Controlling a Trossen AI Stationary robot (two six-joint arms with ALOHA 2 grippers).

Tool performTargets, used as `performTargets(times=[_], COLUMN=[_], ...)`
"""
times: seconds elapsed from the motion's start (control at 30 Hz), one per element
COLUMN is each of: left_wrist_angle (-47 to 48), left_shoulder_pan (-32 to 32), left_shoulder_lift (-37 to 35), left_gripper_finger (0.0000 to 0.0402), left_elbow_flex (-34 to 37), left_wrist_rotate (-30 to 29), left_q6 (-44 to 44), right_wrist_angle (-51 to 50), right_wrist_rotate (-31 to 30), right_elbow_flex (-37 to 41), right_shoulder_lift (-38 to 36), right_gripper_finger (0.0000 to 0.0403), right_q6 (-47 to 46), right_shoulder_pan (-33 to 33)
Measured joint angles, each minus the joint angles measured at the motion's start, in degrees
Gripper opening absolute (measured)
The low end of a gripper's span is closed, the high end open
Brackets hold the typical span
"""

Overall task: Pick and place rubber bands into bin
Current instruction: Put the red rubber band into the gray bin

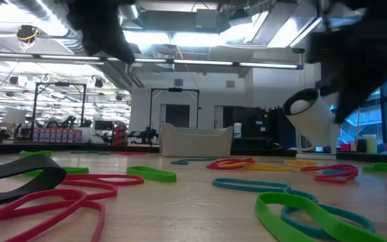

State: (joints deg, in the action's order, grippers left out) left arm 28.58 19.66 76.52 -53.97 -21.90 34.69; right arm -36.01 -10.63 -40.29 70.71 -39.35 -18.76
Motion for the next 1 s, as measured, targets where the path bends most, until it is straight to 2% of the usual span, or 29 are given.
performTargets(times=[0.23, 0.43, 0.77, 0.9, 1.0], left_wrist_angle=[12.5, 13.1, 10.4, 9.5, 9.5], left_shoulder_pan=[0.3, 0.8, 4.5, 6.0, 6.8], left_shoulder_lift=[16.6, 26.0, 36.6, 37.9, 38.3], left_gripper_finger=[0.0004, 0.0031, 0.0115, 0.0124, 0.0116], left_elbow_flex=[-13.8, -18.8, -19.6, -19.8, -19.8], left_wrist_rotate=[5.2, 11.7, 16.6, 14.8, 13.8], left_q6=[3.3, 4.6, 10.3, 13.1, 15.2], right_wrist_angle=[5.8, 6.5, 7.1, 7.0, 7.0], right_wrist_rotate=[0.2, 0.2, 0.2, 0.2, 0.2], right_elbow_flex=[11.8, 15.0, 15.2, 15.2, 15.2], right_shoulder_lift=[-19.8, -29.5, -32.5, -32.4, -32.4], right_gripper_finger=[0.0009, 0.0009, 0.001, 0.0011, 0.0006], right_q6=[0.6, 1.4, 5.5, 6.4, 6.7], right_shoulder_pan=[-1.3, -1.4, -1.4, -1.4, -1.4])
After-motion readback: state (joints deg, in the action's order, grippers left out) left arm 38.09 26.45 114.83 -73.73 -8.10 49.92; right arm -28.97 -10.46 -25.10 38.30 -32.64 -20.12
